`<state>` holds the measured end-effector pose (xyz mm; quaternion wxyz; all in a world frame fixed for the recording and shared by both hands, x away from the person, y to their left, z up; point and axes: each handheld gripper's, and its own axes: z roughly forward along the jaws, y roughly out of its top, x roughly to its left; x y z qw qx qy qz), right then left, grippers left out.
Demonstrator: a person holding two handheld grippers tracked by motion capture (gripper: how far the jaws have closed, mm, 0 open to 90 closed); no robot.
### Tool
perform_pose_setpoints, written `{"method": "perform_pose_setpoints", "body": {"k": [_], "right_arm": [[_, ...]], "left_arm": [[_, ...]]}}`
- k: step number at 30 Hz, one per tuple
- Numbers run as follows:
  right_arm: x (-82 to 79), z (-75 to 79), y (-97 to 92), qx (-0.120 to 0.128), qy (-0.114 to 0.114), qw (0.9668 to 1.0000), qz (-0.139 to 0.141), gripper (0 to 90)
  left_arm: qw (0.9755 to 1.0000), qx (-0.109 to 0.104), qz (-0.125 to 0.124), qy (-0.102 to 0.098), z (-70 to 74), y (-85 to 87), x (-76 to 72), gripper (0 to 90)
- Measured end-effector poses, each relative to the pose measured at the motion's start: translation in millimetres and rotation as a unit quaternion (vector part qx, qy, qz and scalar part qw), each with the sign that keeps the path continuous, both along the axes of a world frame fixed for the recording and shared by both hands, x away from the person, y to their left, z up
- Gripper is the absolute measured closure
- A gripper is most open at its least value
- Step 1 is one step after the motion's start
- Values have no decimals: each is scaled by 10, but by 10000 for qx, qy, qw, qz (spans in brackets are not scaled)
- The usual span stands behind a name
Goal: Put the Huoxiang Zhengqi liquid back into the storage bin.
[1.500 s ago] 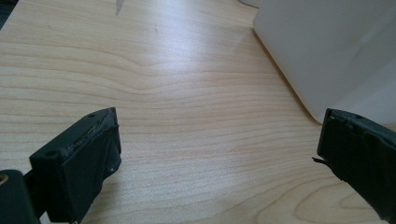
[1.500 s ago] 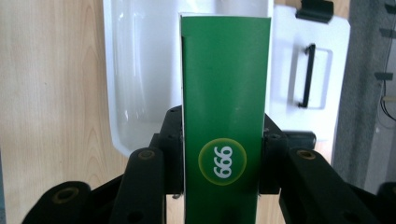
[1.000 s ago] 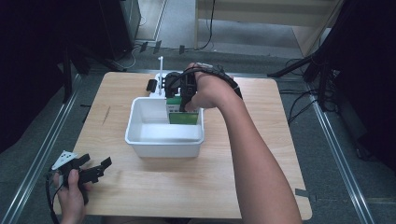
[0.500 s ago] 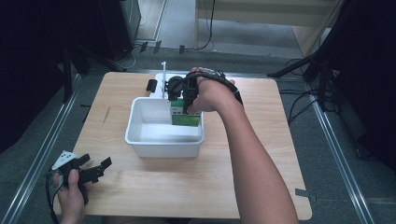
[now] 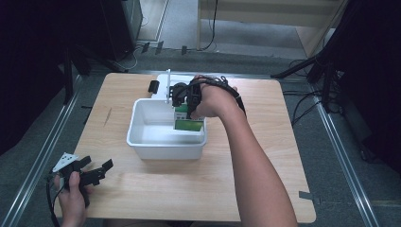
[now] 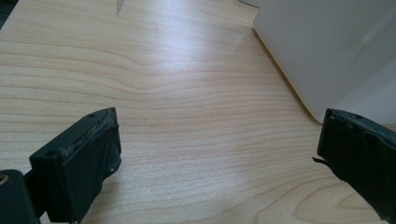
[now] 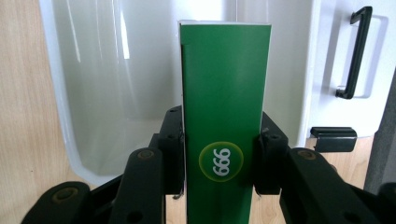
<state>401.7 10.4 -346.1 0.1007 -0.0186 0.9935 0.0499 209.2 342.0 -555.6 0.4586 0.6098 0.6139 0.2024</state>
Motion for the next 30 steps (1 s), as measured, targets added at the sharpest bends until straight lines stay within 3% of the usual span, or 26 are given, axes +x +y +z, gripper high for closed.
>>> {"method": "perform_pose_setpoints", "body": {"k": [6, 18, 23, 30], "right_arm": [[46, -134, -21, 134, 97, 9998, -59, 635], [95, -377, 22, 87, 283, 9996, -42, 633], [94, -435, 50, -27, 281, 9996, 2, 626], [102, -450, 39, 49, 251, 9997, -49, 614]], "left_arm": [[10000, -12, -3, 2, 0, 2, -1, 6], [10000, -32, 9, -4, 0, -1, 1, 6], [10000, -18, 1, -8, -1, 2, 1, 6], [10000, -20, 0, -7, -1, 3, 1, 6]]}}
